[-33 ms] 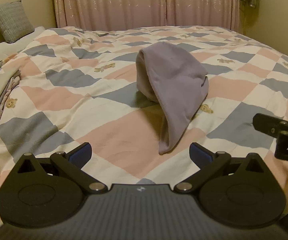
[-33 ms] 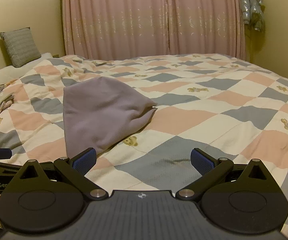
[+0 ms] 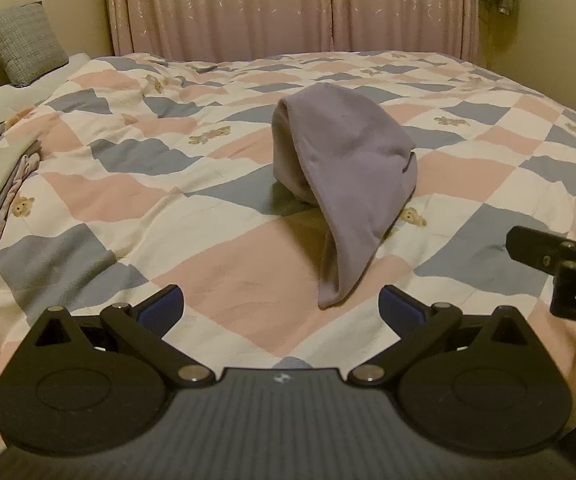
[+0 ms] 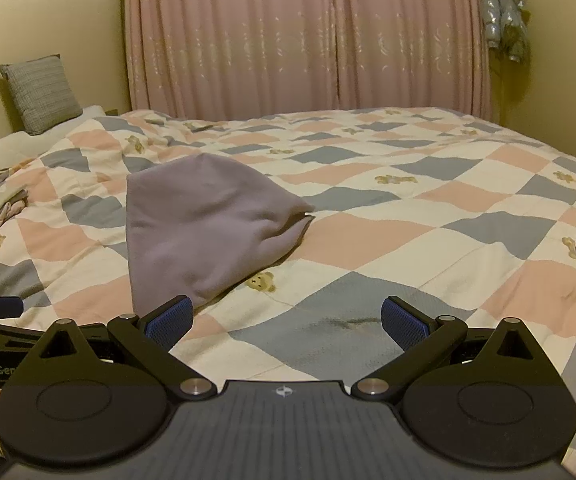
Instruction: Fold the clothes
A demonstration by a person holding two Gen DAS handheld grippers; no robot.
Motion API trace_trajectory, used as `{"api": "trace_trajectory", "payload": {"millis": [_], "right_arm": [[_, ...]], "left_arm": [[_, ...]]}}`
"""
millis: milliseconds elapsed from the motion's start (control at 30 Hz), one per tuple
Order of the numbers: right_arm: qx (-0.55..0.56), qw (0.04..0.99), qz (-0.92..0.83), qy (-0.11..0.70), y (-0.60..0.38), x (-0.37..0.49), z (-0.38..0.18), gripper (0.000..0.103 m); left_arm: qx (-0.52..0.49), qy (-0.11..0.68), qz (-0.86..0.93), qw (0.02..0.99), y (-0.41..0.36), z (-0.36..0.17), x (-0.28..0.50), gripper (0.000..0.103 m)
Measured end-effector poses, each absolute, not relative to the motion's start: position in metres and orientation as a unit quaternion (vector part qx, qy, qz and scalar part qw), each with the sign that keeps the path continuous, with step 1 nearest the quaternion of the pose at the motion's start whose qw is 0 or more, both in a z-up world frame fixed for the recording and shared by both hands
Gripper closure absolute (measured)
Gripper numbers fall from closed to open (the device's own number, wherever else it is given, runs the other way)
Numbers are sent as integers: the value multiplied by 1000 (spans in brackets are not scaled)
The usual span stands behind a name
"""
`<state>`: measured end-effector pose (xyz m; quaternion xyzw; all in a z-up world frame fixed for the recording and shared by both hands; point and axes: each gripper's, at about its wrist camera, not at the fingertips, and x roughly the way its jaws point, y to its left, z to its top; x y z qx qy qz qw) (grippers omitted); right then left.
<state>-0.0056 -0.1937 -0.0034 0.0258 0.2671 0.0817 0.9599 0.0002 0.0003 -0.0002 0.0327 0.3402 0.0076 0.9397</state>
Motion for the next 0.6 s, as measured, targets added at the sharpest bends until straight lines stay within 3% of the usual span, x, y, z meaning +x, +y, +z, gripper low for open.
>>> {"api": "trace_trajectory", "payload": {"millis": [600], "right_arm": [[24, 958, 82, 272, -192, -3, -10, 0]], "left_arm": [[25, 350, -2, 936, 8, -10, 5, 0]]}}
